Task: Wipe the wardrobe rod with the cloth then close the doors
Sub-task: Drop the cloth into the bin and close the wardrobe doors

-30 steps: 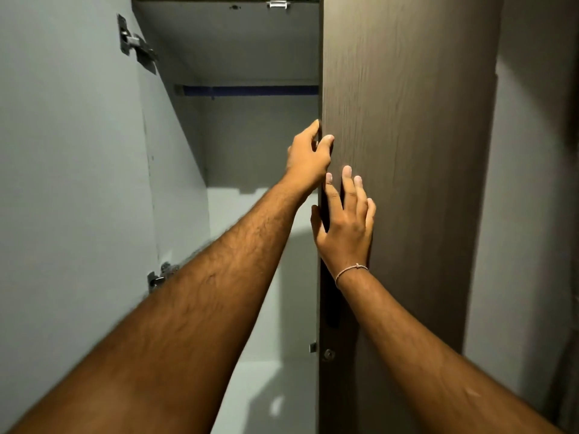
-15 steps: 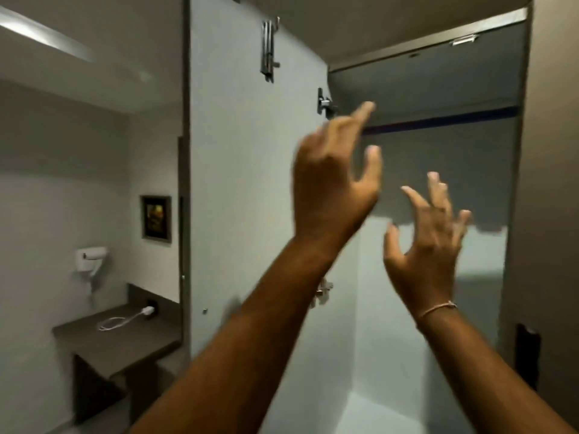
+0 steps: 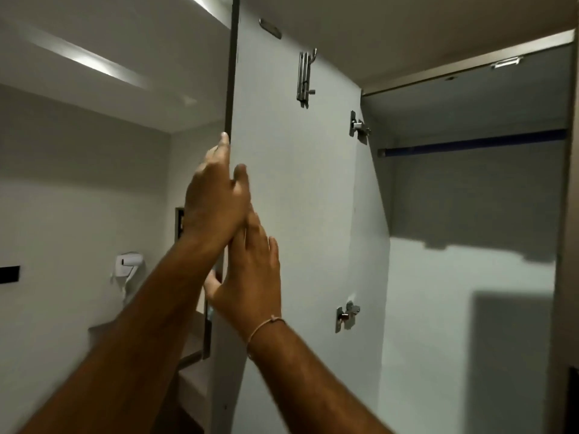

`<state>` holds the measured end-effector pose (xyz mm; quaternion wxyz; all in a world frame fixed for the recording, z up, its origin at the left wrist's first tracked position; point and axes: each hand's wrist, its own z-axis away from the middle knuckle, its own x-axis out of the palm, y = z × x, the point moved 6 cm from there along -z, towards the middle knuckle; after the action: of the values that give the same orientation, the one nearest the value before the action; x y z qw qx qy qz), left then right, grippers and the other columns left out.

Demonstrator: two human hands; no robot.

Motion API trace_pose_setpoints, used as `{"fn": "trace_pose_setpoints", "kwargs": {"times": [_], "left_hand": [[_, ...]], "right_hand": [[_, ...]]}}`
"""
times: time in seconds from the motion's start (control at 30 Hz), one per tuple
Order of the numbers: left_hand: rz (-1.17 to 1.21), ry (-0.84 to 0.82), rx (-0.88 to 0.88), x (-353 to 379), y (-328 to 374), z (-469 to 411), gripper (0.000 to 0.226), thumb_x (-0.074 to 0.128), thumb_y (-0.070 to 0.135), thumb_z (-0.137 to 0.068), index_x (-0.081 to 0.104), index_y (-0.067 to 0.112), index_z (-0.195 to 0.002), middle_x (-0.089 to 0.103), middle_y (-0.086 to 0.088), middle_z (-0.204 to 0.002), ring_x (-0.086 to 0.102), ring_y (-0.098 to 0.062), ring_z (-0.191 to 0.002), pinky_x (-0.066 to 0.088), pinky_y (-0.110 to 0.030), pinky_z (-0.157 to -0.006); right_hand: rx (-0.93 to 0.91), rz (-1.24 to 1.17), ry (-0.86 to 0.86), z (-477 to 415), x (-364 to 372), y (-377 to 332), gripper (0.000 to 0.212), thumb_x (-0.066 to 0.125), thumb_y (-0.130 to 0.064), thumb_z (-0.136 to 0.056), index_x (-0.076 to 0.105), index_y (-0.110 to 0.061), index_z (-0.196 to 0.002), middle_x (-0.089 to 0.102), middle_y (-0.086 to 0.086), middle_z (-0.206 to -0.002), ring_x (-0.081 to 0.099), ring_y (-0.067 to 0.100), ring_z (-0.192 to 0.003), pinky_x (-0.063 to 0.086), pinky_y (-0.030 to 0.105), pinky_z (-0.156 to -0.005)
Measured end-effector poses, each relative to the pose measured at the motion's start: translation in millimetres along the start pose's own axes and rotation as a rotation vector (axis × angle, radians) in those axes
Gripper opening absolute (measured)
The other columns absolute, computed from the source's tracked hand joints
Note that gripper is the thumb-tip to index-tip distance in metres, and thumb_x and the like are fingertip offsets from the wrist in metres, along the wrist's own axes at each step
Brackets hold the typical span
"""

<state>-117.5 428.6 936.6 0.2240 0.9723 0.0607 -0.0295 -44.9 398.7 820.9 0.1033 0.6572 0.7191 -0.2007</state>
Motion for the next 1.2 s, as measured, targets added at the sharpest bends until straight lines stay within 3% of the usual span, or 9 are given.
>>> {"fn": "trace_pose_setpoints", "kwargs": {"times": [0.1, 0.3, 0.4, 0.6, 0.77, 0.9, 0.97, 1.1, 1.2], "left_hand": [[0.138, 0.112, -0.015, -6.5, -5.2, 2.4, 0.049, 0.06, 0.011, -0.109, 0.054, 0.015, -0.157, 0.066, -0.001, -0.153, 0.067, -0.013, -0.134, 0.054, -0.018, -0.107], [0.389, 0.186, 0.005, -10.0, 16.3, 13.6, 0.037, 0.074, 0.029, -0.102, 0.075, 0.016, -0.137, 0.078, 0.007, -0.129, 0.076, 0.007, -0.1, 0.062, -0.016, -0.092], [0.491, 0.16, 0.063, -5.4, 42.5, 25.9, 0.037, 0.076, 0.032, -0.1, 0.077, 0.015, -0.133, 0.08, 0.004, -0.123, 0.078, 0.002, -0.103, 0.063, -0.021, -0.093], [0.693, 0.094, 0.169, 34.2, 104.9, 53.5, 0.035, 0.077, 0.025, -0.1, 0.077, 0.009, -0.131, 0.081, 0.001, -0.12, 0.079, -0.001, -0.105, 0.063, -0.023, -0.093], [0.759, -0.038, 0.246, 97.9, 168.0, 78.5, 0.039, 0.074, 0.021, -0.097, 0.076, 0.02, -0.136, 0.081, 0.007, -0.122, 0.079, -0.005, -0.102, 0.065, -0.036, -0.095], [0.601, -0.135, 0.342, 148.1, 217.3, 101.8, 0.049, 0.07, 0.028, -0.096, 0.069, 0.033, -0.144, 0.072, 0.01, -0.136, 0.071, -0.012, -0.122, 0.059, -0.041, -0.102], [0.53, -0.163, 0.345, 173.7, 235.1, 110.3, 0.048, 0.069, 0.031, -0.098, 0.066, 0.035, -0.147, 0.067, 0.01, -0.146, 0.065, -0.014, -0.131, 0.058, -0.042, -0.104], [0.411, -0.167, 0.389, 213.5, 257.6, 120.3, 0.047, 0.066, 0.031, -0.105, 0.061, 0.031, -0.151, 0.062, 0.005, -0.15, 0.06, -0.02, -0.132, 0.06, -0.042, -0.098], [0.326, -0.168, 0.42, 237.2, 266.9, 124.7, 0.048, 0.063, 0.031, -0.107, 0.058, 0.03, -0.155, 0.06, 0.004, -0.153, 0.058, -0.021, -0.133, 0.063, -0.042, -0.094]], "right_hand": [[-0.028, -0.001, 0.022, 2.4, -5.4, 6.6, 0.107, 0.083, -0.041, -0.087, 0.009, -0.041, -0.164, 0.005, -0.004, -0.181, 0.017, 0.024, -0.167, 0.034, 0.057, -0.127], [-0.041, -0.033, 0.068, 20.7, -44.7, 14.6, 0.114, 0.088, -0.039, -0.082, 0.012, -0.04, -0.166, 0.015, -0.004, -0.18, 0.028, 0.021, -0.164, 0.052, 0.049, -0.117], [-0.038, -0.039, 0.123, 37.3, -82.0, 22.4, 0.11, 0.087, -0.034, -0.079, 0.021, -0.033, -0.167, 0.024, -0.004, -0.177, 0.035, 0.016, -0.16, 0.057, 0.042, -0.111], [-0.023, 0.006, 0.32, 76.9, -164.7, 44.4, 0.086, 0.074, -0.025, -0.081, 0.043, -0.013, -0.161, 0.047, -0.002, -0.167, 0.044, 0.012, -0.156, 0.048, 0.043, -0.12], [0.158, 0.135, 0.436, 105.1, -228.7, 92.5, 0.085, 0.069, -0.006, -0.079, 0.045, -0.014, -0.16, 0.057, -0.001, -0.157, 0.058, 0.02, -0.142, 0.05, 0.043, -0.118], [0.393, 0.165, 0.43, 114.1, -269.7, 133.7, 0.08, 0.063, -0.021, -0.084, 0.04, -0.025, -0.161, 0.053, -0.008, -0.159, 0.051, 0.012, -0.147, 0.048, 0.041, -0.121], [0.467, 0.236, 0.398, 115.2, -287.1, 155.1, 0.08, 0.062, -0.022, -0.086, 0.037, -0.026, -0.162, 0.051, -0.008, -0.16, 0.046, 0.013, -0.149, 0.04, 0.049, -0.126], [0.509, 0.603, 0.291, 112.2, -308.9, 194.2, 0.084, 0.067, -0.01, -0.094, 0.028, -0.023, -0.167, 0.025, -0.004, -0.177, 0.01, 0.016, -0.168, -0.003, 0.062, -0.134], [0.495, 0.835, 0.267, 115.5, -318.5, 211.1, 0.084, 0.063, -0.016, -0.099, 0.02, -0.025, -0.171, 0.003, -0.001, -0.182, -0.005, 0.021, -0.169, -0.011, 0.06, -0.129]]}}
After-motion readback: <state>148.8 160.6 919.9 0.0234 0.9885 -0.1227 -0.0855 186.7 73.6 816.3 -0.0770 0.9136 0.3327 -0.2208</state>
